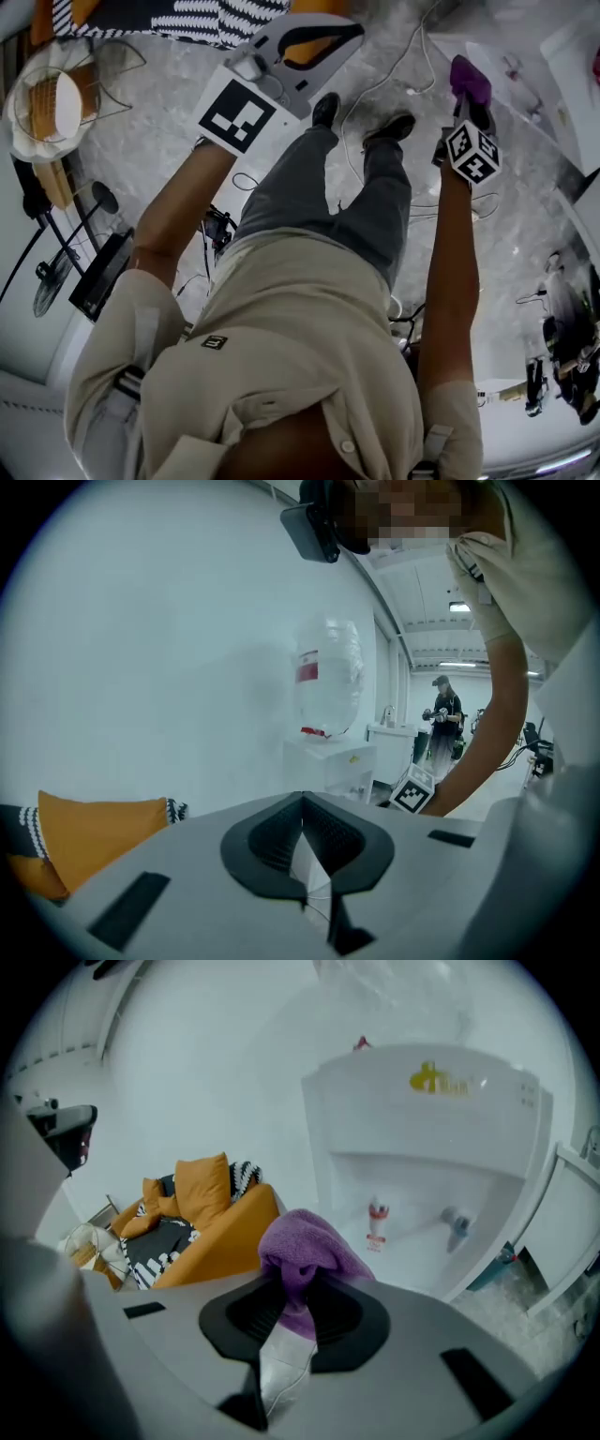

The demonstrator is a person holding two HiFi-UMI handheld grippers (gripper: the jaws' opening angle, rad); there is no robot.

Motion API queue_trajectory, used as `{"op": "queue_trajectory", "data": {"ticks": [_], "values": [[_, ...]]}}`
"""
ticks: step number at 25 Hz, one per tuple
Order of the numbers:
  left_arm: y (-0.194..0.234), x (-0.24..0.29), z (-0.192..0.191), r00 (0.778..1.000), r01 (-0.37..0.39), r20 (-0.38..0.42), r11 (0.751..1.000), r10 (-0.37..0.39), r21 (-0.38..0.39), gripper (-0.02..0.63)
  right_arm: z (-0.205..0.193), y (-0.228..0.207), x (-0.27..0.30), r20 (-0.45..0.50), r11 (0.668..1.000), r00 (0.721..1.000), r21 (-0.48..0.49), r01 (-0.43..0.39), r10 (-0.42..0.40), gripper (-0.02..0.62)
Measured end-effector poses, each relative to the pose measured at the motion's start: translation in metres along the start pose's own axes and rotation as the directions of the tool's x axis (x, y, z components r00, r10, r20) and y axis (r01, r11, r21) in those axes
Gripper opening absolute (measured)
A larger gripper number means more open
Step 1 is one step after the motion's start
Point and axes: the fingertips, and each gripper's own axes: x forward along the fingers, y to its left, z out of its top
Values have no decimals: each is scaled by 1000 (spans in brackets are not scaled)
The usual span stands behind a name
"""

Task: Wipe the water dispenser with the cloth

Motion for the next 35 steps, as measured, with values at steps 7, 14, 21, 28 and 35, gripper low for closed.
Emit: {"op": "queue_trajectory", "data": {"ticks": [7,14,21,28,35], "values": [[-10,-57,60,997,-19,79,1000,17,18,15,86,38,-118,171,998,985,-62,-9,19,75],[-21,-116,125,987,-15,160,1000,14,3,15,163,93,-252,319,995,947,-101,-11,43,75],[-70,-132,160,979,40,196,995,-58,93,15,191,97,-359,418,982,907,-185,39,43,63],[-101,-117,177,961,138,214,973,-177,186,15,202,73,-421,523,986,851,-115,118,-41,63],[-133,-122,184,950,183,200,948,-238,260,15,182,55,-455,561,987,821,-40,153,-105,63]]}}
